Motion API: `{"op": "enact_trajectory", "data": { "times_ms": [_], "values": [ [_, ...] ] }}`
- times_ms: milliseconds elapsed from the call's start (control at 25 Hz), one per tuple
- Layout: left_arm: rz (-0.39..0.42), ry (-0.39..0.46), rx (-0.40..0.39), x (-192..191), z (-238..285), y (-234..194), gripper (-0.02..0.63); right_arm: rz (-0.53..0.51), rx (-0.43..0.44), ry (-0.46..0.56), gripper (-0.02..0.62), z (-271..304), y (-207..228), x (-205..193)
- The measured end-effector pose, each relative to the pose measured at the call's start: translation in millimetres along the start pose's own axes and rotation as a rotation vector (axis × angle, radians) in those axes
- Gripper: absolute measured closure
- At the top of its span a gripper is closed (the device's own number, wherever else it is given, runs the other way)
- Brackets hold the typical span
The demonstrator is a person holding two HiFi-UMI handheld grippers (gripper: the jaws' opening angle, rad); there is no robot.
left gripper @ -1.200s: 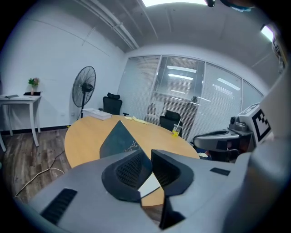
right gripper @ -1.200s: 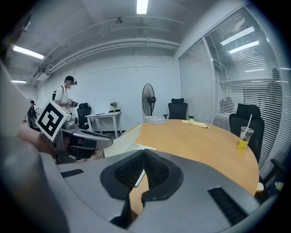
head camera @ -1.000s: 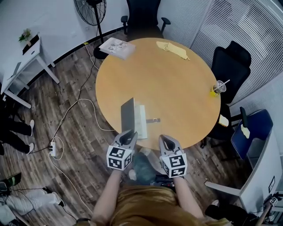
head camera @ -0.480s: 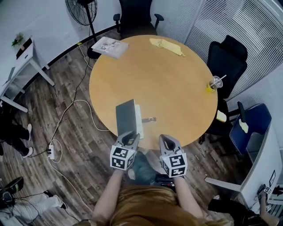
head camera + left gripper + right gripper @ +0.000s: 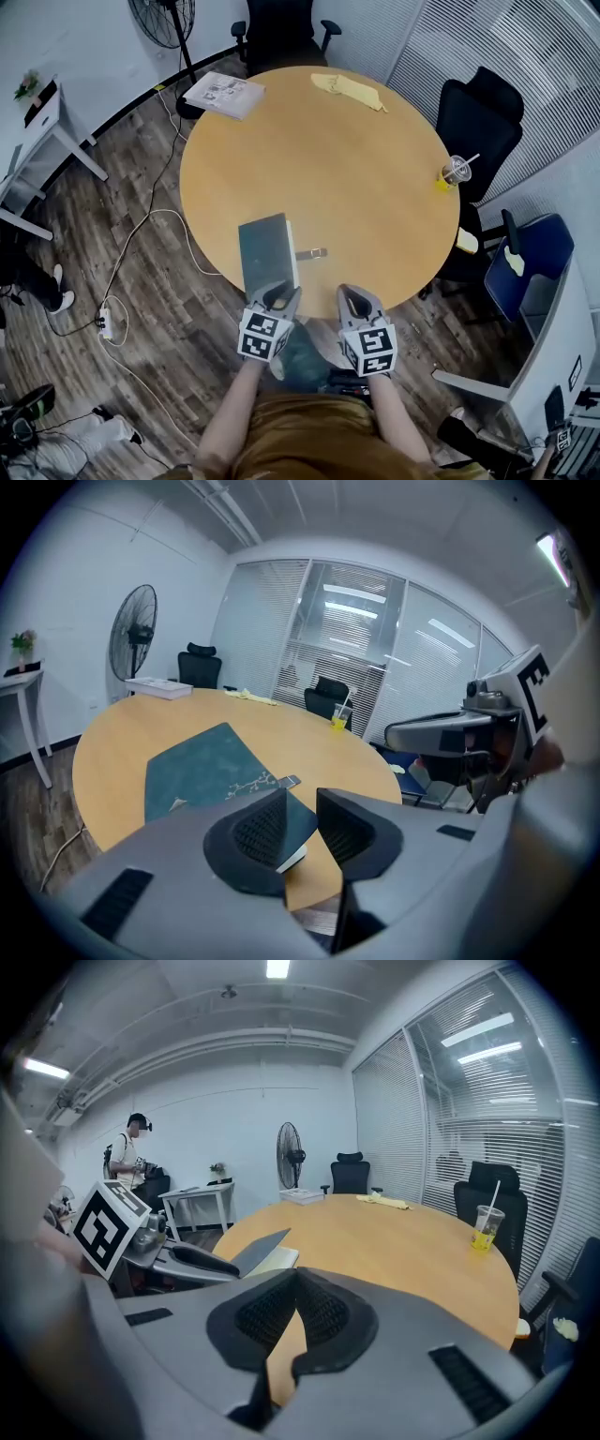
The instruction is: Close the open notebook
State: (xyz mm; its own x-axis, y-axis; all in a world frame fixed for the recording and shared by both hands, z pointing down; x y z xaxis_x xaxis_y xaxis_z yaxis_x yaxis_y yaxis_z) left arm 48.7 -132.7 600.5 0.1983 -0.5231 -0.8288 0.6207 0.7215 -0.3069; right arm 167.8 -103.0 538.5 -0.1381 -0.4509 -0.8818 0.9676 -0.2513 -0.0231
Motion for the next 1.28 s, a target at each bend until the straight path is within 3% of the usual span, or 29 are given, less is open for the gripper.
{"op": "enact_trajectory", "data": {
  "times_ms": [360, 480, 680, 840, 1280],
  "values": [
    [-0.015, -0.077, -0.035, -18.0, 24.2, -1.3, 0.500, 0.011, -0.005, -0.032, 0.583, 7.8, 5.9, -8.9],
    [-0.009, -0.102, -0.003, -23.3, 29.5, -7.5, 0.583, 0.012, -0.009, -0.038, 0.583, 9.3, 7.6, -9.6],
    [-0.058, -0.135, 0.044, -38.1, 32.1, -27.0, 0.581, 0.012, -0.012, -0.043, 0.583, 12.1, 9.7, -11.0],
    [-0.040, -0.148, 0.038, -35.8, 33.7, -23.6, 0.581, 0.009, -0.011, -0.045, 0.583, 14.4, 11.3, -8.2],
    [-0.053, -0.018, 0.121, 1.6, -6.9, -37.1, 0.581, -0.019, 0.018, 0.013, 0.583, 8.3, -3.5, 12.9]
  ]
}}
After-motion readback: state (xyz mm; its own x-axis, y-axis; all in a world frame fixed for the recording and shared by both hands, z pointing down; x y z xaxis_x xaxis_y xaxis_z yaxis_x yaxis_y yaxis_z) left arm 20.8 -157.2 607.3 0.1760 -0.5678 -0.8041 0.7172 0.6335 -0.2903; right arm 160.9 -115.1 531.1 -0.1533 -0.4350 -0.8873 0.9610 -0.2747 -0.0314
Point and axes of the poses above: the fingertips, and each gripper's own axes: z forward along the fingers, y to its right, x out of its top, the point moved 3 cm from there along -z, backward along the fingers, and after that the axes turned 5 degrees about -x, right-handed, at the moved point
